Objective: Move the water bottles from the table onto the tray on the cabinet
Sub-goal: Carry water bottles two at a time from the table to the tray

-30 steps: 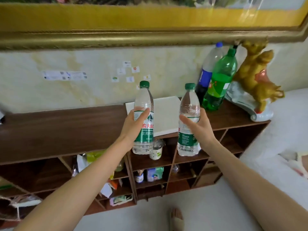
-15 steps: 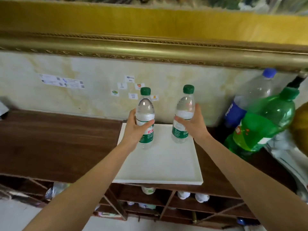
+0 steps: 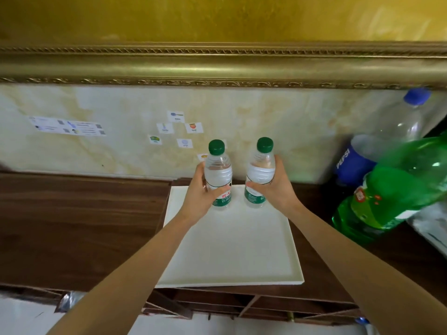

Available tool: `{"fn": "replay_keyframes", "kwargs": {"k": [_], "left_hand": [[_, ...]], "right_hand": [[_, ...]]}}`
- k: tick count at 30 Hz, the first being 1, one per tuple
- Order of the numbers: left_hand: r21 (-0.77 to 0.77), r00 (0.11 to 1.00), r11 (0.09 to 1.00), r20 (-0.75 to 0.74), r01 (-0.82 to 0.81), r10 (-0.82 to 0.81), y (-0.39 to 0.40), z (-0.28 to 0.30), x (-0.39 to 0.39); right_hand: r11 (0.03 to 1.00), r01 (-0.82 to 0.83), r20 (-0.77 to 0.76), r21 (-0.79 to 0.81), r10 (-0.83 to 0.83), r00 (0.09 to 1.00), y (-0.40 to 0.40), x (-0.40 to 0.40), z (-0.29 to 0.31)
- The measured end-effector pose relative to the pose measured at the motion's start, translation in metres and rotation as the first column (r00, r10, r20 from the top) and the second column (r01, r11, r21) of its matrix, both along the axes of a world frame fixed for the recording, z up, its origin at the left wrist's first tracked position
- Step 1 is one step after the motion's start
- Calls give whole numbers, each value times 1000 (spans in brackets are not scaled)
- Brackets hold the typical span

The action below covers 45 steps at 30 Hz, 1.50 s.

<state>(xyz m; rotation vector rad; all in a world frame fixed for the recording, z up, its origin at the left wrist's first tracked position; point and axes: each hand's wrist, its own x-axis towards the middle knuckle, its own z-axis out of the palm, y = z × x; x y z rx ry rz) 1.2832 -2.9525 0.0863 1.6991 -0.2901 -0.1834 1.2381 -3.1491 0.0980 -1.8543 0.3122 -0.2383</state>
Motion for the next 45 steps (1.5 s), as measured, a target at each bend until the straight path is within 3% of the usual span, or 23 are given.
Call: {"fn": "replay_keyframes", "kwargs": {"k": [8,16,22,28,33,45], "left_hand": [[225,994,968,-28,106,-103,6,-34,9],[222,995,970,5,94,-98,-17,-41,27],[215,992,969,-6,124,-125,-24,-44,36],[349,970,906,-37,239,-242,-17,-64,44],[322,966,913,-23,250,-256,-27,-72,42],[389,950,879,32,275,-312,-29,-70,54]], "right_hand": [[996,57,-150,-67,-66,986,2,-15,-48],[985,5,-153,-170,-32,988,-4,-3,-37],[965,-103,-242,-242,42,969,-19,9,-32],[900,-249,-353,-358,117,928,-32,19,-42],[950,-185,-328,-250,96,940,-31,18,-49],[956,-140,-336,-259,46,941,-25,16,-54]]}}
